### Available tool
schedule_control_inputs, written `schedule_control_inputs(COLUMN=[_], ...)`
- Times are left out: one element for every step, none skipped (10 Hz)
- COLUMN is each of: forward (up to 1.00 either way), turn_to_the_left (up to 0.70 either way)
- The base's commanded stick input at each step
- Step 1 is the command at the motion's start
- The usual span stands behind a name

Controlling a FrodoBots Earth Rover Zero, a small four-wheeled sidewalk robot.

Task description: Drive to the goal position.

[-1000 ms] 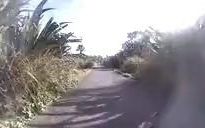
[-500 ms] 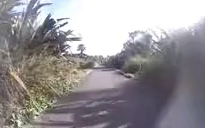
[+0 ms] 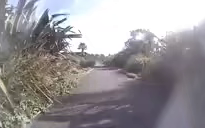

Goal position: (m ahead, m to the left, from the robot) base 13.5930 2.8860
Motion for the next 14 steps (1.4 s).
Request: schedule_control_inputs(forward=[0.45, 0.45, 0.45, 0.45, 0.45, 0.45, 0.45, 0.45, 0.45, 0.45, 0.45, 0.45, 0.45, 0.45], turn_to_the_left=[0.0, 0.0, 0.0, -0.06, -0.16, -0.26, -0.27, -0.27, -0.27, -0.27, -0.27, -0.27, -0.27, -0.27])
